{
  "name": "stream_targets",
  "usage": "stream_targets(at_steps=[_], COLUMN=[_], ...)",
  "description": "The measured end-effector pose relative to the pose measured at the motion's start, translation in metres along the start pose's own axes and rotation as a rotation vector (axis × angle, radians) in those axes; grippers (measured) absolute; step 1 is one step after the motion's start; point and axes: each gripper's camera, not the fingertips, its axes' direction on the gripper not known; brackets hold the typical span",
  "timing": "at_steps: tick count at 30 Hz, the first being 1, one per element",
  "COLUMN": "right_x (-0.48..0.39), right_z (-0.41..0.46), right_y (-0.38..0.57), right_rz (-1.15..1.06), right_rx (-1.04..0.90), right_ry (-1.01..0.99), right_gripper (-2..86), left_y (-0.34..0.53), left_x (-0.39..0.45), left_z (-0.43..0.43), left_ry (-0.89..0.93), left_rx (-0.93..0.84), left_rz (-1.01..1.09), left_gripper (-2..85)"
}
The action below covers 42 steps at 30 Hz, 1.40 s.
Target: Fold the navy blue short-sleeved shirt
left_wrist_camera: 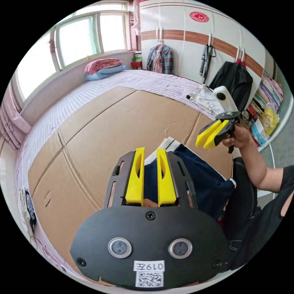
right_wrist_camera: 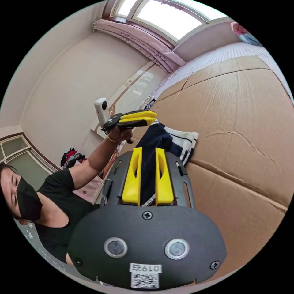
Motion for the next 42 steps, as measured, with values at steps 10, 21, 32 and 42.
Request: stream_targets(at_steps=[10, 21, 32, 42], right_x=[-0.026, -0.028, -0.053, -0.065], right_z=[0.089, 0.079, 0.053, 0.016], right_y=[-0.078, -0.107, -0.146, -0.182], right_rz=[0.068, 0.103, 0.118, 0.173], right_rx=[-0.142, -0.174, -0.179, -0.14], right_ry=[0.283, 0.198, 0.166, 0.112], right_gripper=[11.6, 0.7, 0.0, 0.0], left_y=[0.053, 0.027, 0.025, 0.042], left_x=[-0.112, -0.191, -0.244, -0.277], left_z=[-0.023, 0.008, 0.025, 0.033], left_ry=[-0.008, 0.112, 0.224, 0.207], left_rx=[0.039, -0.171, -0.177, -0.134], left_rz=[-0.236, -0.131, -0.151, -0.219], left_gripper=[8.1, 14.4, 2.2, 0.9])
